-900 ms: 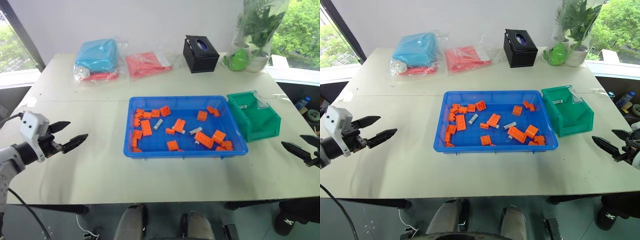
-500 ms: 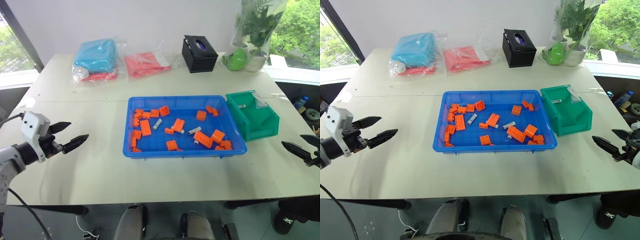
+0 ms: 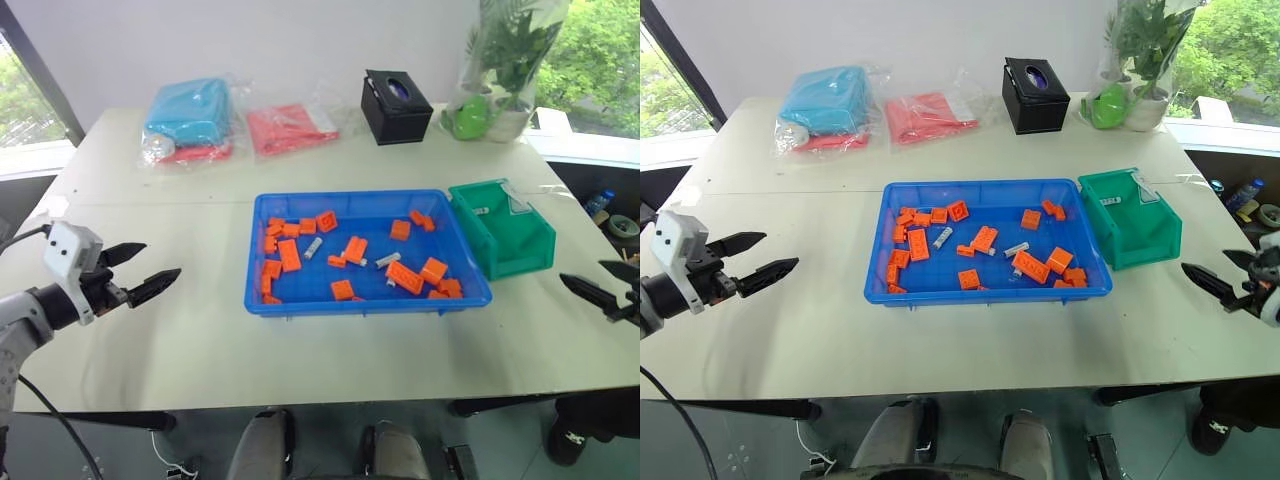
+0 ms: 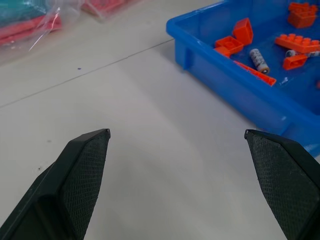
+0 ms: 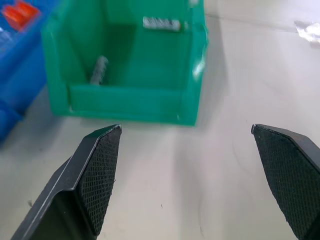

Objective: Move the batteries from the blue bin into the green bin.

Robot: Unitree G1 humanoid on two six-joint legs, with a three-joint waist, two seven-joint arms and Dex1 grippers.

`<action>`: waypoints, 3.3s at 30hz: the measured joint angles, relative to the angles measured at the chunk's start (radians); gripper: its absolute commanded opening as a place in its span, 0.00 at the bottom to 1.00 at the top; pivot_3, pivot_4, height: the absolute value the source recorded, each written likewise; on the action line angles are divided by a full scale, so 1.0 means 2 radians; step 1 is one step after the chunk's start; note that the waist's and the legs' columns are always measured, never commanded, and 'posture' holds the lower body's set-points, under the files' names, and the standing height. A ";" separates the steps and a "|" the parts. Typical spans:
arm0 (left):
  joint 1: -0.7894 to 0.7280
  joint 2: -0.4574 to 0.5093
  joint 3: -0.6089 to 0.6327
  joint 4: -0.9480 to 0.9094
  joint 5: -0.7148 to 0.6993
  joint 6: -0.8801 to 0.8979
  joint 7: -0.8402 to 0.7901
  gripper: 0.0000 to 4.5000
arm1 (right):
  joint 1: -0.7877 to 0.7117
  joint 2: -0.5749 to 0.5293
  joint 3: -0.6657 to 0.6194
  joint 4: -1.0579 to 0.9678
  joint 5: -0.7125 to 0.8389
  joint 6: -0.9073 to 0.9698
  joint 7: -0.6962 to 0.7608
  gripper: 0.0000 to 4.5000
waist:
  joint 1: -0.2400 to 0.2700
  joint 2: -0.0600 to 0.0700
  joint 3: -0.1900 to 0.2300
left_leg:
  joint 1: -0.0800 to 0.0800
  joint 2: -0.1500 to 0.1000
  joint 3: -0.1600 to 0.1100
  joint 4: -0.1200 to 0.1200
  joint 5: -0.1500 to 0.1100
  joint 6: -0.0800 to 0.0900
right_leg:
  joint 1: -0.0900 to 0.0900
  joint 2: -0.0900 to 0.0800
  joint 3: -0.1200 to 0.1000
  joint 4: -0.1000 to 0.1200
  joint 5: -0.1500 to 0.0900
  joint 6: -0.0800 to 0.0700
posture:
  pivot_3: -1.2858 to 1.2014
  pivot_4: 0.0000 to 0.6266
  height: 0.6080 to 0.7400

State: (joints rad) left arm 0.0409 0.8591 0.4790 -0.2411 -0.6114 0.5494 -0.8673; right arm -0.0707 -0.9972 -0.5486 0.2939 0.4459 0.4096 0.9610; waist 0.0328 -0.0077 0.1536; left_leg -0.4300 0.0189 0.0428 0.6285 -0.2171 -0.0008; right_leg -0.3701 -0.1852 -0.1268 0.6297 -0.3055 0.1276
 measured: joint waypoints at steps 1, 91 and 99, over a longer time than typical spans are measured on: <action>0.000 0.001 0.000 -0.009 -0.006 0.005 -0.003 1.00 | -0.016 -0.009 0.008 -0.009 0.004 0.010 0.008 0.95 | -0.001 0.001 0.000 | 0.000 0.000 0.000 0.000 0.000 0.000 | 0.000 0.000 0.000 0.000 0.000 0.000 | 0.52 0.24 0.32; -0.180 -0.009 -0.154 -0.073 -0.047 0.045 -0.033 1.00 | -0.350 0.196 0.169 0.019 -0.126 0.214 -0.217 0.99 | -0.011 -0.007 -0.004 | -0.007 0.015 0.011 0.003 0.006 -0.007 | -0.018 0.010 -0.008 0.008 0.014 -0.008 | 0.52 0.24 0.32; -0.172 -0.010 -0.152 -0.083 -0.048 0.046 -0.025 1.00 | -0.343 0.234 0.270 -0.116 -0.092 0.209 -0.141 0.99 | -0.012 -0.008 -0.004 | -0.007 0.016 0.011 0.002 0.006 -0.007 | -0.018 0.010 -0.008 0.009 0.014 -0.008 | 0.52 0.24 0.32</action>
State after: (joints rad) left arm -0.3034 0.8400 0.1751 -0.4069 -0.7075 0.6417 -0.9171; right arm -0.7566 -0.5296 -0.0081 0.0623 0.2628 0.8272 0.6790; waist 0.0081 -0.0238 0.1447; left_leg -0.4431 0.0505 0.0650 0.6332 -0.2060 -0.0144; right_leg -0.4065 -0.1655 -0.1421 0.6470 -0.2772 0.1112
